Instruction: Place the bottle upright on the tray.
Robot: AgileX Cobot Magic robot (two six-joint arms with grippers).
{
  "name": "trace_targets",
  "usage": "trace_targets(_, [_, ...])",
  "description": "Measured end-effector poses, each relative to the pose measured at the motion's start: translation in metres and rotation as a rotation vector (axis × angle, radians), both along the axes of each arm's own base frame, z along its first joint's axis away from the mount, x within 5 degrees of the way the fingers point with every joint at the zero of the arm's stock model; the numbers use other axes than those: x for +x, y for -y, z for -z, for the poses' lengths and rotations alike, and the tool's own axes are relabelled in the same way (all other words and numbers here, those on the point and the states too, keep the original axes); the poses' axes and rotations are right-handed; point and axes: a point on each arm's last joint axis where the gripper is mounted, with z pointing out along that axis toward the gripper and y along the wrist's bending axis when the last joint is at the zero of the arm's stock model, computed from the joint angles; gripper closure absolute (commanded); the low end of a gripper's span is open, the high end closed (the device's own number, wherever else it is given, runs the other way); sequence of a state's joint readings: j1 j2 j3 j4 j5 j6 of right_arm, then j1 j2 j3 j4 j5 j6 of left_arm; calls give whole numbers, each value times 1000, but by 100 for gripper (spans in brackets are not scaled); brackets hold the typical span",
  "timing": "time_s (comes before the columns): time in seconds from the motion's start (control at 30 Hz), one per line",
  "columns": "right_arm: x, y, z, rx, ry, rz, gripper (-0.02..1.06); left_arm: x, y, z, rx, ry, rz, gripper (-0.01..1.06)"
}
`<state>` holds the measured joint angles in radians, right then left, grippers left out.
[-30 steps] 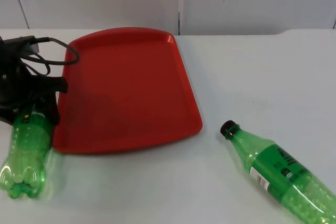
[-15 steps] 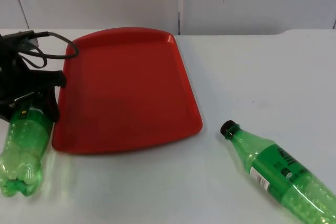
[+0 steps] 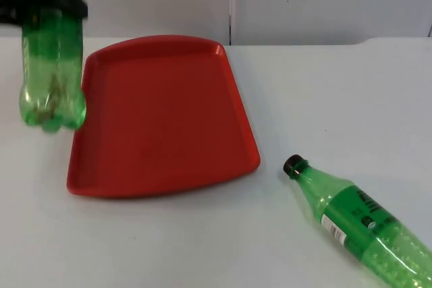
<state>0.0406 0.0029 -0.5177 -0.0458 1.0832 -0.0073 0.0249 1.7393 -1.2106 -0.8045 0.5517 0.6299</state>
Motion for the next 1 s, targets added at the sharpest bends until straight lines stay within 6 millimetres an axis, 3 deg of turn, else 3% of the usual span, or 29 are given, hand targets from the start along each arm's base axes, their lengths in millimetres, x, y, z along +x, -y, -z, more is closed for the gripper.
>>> trace_targets(0.07, [0, 0, 0, 0, 0, 0, -1, -2, 1, -29, 4, 168, 12, 105])
trace_targets(0.1, [0, 0, 0, 0, 0, 0, -1, -2, 1, -29, 4, 168, 12, 105])
trace_targets(0.2, [0, 0, 0, 0, 0, 0, -1, -2, 2, -53, -15, 333, 10, 105])
trace_targets(0.33, [0, 0, 0, 0, 0, 0, -1, 1, 3, -66, -30, 479, 17, 105])
trace_targets(0.6, [0, 0, 0, 0, 0, 0, -1, 9, 9, -93, 144, 742, 209, 105])
trace_targets(1.0, [0, 0, 0, 0, 0, 0, -1, 44, 6, -93, 125, 744, 155, 105])
